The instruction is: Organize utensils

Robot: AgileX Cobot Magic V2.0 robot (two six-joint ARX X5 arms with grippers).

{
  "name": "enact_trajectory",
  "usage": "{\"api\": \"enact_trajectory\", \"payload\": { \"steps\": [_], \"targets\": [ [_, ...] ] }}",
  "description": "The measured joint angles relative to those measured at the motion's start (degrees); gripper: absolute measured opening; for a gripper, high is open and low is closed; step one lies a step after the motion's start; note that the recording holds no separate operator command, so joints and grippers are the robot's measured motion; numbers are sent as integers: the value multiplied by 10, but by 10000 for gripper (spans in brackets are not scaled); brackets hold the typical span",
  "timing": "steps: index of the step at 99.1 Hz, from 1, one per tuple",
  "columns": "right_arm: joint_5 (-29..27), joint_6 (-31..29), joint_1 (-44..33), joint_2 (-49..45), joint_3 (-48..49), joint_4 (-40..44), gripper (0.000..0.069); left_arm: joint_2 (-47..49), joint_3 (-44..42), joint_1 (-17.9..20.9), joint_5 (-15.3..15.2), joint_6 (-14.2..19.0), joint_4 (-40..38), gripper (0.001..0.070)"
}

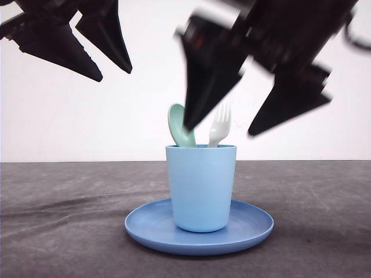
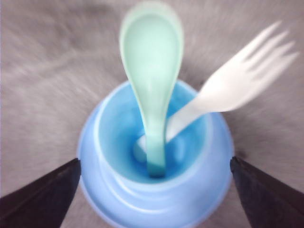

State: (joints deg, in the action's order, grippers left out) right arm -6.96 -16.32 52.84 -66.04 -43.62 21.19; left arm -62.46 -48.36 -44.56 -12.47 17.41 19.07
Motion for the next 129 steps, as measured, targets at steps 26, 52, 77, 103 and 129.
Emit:
{"api": "enact_trajectory", "payload": {
  "steps": [26, 52, 77, 103, 129],
  "targets": [
    [-54, 12, 0, 140, -53, 17, 636, 0, 0, 0, 6, 0, 0, 273],
    [-94, 26, 0, 187, -66, 23, 636, 0, 0, -9, 9, 4, 0, 273],
    [-99, 30, 0, 186, -66, 32, 289, 0, 0, -14, 9, 4, -1, 218],
    [-126, 34, 0, 186, -66, 33, 9, 1, 0, -15, 9, 9, 0, 25],
    [-126, 34, 0, 186, -66, 24, 4, 5, 0, -15, 9, 13, 0, 25]
  ]
}}
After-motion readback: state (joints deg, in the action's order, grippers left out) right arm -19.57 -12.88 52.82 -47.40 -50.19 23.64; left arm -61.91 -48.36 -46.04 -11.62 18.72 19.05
